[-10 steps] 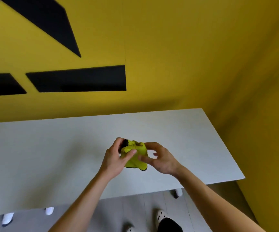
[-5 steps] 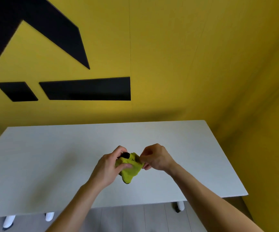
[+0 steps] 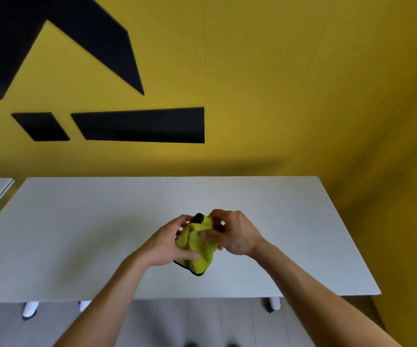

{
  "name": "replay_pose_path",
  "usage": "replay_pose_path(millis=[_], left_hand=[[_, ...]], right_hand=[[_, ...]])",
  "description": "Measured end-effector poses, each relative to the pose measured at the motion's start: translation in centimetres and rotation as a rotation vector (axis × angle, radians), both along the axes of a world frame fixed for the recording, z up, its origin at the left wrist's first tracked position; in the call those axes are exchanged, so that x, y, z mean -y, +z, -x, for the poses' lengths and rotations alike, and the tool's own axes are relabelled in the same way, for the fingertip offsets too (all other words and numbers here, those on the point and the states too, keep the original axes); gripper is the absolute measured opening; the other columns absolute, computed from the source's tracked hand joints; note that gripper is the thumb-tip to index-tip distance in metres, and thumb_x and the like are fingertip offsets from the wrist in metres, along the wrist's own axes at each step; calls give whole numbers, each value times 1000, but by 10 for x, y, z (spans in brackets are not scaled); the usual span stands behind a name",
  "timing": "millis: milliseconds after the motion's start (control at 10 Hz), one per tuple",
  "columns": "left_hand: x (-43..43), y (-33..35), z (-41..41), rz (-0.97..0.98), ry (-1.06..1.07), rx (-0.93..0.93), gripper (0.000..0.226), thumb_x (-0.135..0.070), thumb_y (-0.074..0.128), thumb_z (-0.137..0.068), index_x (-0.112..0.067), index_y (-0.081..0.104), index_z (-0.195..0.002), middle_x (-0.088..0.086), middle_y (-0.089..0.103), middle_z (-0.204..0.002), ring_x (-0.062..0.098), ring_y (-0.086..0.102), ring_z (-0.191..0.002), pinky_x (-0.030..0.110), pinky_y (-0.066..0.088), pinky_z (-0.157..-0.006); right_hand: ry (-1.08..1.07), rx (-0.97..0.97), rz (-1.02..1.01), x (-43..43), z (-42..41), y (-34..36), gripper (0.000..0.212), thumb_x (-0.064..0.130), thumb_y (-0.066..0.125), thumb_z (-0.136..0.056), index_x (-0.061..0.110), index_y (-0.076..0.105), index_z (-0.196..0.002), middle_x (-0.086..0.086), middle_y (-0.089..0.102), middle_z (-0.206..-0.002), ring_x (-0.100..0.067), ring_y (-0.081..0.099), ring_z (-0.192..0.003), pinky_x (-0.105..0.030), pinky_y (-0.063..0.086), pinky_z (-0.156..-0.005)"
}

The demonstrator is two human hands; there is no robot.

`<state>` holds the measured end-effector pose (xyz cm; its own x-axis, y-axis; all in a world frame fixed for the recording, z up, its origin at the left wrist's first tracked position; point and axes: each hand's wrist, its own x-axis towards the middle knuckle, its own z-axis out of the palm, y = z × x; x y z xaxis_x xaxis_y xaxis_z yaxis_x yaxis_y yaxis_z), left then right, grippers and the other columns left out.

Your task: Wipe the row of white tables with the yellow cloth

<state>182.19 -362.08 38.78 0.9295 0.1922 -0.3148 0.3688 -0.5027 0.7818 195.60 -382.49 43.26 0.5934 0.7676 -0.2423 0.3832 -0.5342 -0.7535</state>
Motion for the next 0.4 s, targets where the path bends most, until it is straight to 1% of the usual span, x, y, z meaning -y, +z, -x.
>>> replay_pose_path(millis=[100,200,300,400], left_hand=[[-8,-13,10,-21,65,-94,47,-38,89,-65,-39,68,-107,-14,77,-95,14,73,-89,44,62,-83],[-9,-11,2,-11,196,27,39,-39,78,-69,-44,64,-105,-16,72,-88,10,68,-80,37,55,-73],[-17,-11,-15,-89,233,69,58,-44,84,-88,-48,55,-138,-20,70,-119,8,71,-104,31,56,-92],[-16,-64,9,-296,186,-60,57,-46,70,-102,-32,48,-153,-7,64,-138,12,66,-122,31,51,-101]], right_hand=[[-20,-91,-65,7,5,-2,29,44,77,-99,19,64,-102,0,76,-87,-20,78,-65,-46,62,-69],[-208,-189,-125,15,-2,-8,48,50,73,-102,4,60,-104,-11,80,-87,-27,80,-66,-48,65,-70],[-226,-197,89,25,-23,-35,66,64,66,-100,5,59,-128,-16,81,-109,-29,83,-85,-51,65,-88],[61,51,672,73,-38,-73,82,67,64,-100,8,49,-155,-16,63,-149,-33,67,-130,-43,54,-107]])
